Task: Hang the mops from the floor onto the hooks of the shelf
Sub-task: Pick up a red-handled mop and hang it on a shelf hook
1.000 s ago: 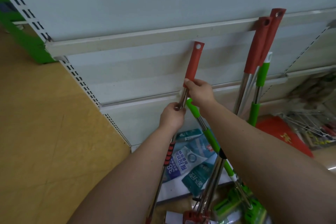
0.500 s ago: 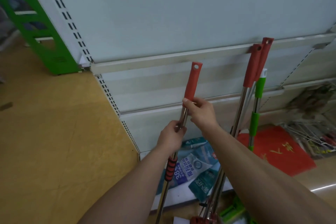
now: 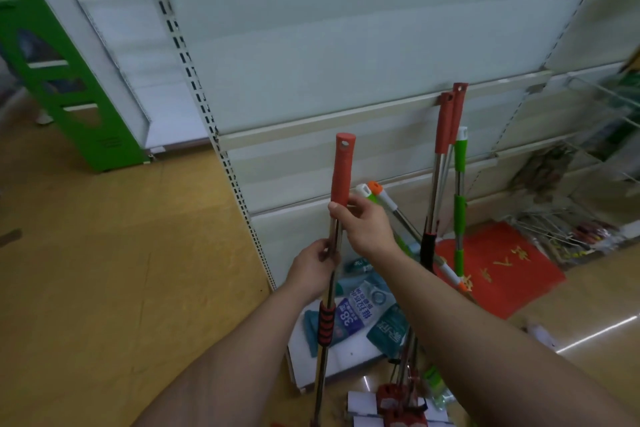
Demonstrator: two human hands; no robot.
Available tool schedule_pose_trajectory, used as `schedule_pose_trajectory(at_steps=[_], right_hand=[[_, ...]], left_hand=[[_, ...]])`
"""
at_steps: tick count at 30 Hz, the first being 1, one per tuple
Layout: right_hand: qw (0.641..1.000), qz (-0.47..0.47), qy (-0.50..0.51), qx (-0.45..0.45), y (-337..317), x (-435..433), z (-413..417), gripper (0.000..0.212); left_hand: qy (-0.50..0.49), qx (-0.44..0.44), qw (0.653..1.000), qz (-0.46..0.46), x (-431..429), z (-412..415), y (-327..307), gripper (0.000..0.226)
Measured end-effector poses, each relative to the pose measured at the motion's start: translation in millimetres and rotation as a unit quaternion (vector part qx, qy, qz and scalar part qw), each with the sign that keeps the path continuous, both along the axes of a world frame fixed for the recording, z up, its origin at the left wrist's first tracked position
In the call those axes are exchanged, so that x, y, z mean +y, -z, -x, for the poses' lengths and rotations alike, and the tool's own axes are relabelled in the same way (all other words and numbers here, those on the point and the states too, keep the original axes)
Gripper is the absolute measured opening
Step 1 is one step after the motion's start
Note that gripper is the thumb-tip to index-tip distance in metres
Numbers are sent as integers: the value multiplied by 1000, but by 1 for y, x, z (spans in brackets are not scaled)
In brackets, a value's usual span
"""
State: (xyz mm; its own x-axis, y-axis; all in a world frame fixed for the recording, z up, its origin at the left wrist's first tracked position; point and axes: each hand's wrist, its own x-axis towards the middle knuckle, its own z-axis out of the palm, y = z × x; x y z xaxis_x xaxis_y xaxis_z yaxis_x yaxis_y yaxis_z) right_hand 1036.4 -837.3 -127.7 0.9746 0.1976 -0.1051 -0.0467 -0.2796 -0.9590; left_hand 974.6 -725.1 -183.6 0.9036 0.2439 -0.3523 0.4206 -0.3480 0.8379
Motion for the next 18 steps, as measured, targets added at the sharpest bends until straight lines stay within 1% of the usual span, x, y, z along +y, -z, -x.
schedule_pose_trajectory(at_steps=[7,11,18], right_hand=[[1000,4,-2,-26,-23,16,59,40],[999,3,-14,-42,-37,26,88,40],[997,-25,-14,-78,-58,39,123,39]], left_hand=[[-5,-41,999,19,15,54,-15,30],[-8,-54,998,10,25,78,-24,27],[-12,-72,997,33,39,107,-42,19]])
